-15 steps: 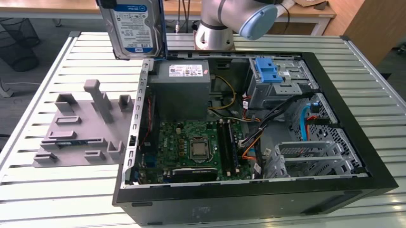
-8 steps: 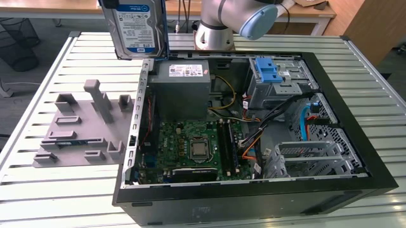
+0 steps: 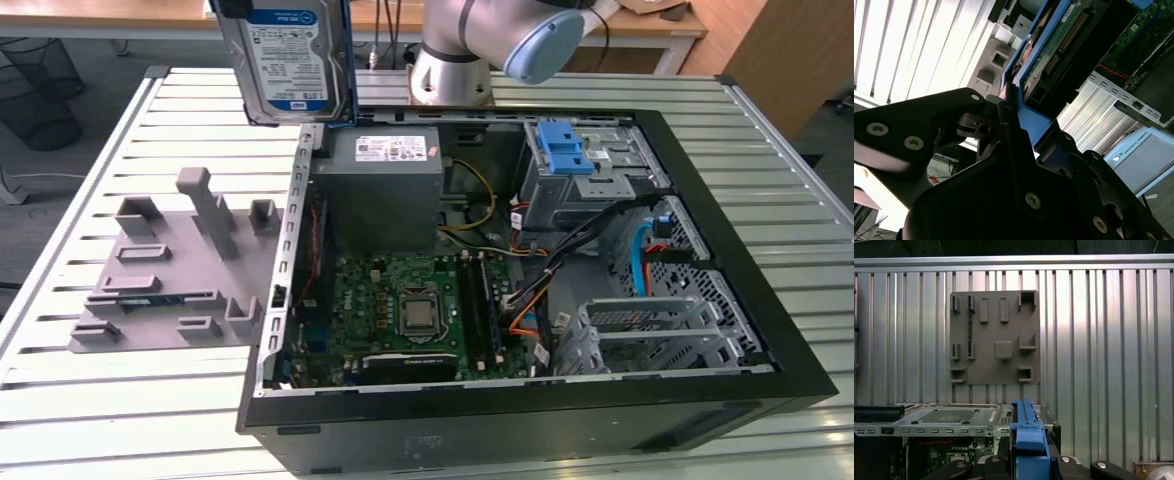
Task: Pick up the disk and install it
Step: 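Pick up the disk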
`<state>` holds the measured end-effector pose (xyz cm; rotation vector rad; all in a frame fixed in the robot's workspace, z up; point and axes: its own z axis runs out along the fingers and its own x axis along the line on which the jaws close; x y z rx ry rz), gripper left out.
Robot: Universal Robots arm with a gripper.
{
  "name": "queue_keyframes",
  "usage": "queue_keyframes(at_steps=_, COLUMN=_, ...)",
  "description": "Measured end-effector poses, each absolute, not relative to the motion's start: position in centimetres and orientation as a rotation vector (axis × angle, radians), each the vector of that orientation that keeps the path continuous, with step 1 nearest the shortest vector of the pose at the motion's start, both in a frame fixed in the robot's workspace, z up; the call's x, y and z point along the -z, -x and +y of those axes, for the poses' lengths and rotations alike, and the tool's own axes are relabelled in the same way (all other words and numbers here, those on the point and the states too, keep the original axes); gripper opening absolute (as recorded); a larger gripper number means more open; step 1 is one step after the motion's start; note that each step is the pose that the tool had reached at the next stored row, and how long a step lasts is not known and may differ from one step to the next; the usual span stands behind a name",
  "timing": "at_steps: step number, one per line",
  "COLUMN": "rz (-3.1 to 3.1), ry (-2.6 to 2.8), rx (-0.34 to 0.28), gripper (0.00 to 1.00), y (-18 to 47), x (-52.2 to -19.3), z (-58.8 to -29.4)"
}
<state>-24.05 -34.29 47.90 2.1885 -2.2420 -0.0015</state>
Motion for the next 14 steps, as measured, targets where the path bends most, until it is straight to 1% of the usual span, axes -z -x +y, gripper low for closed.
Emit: queue_keyframes(at_steps=14, rz=-2.242, ry=-2.188, rx=0.002, gripper=0.36, y=23.66, x=-47.90, z=-34.29)
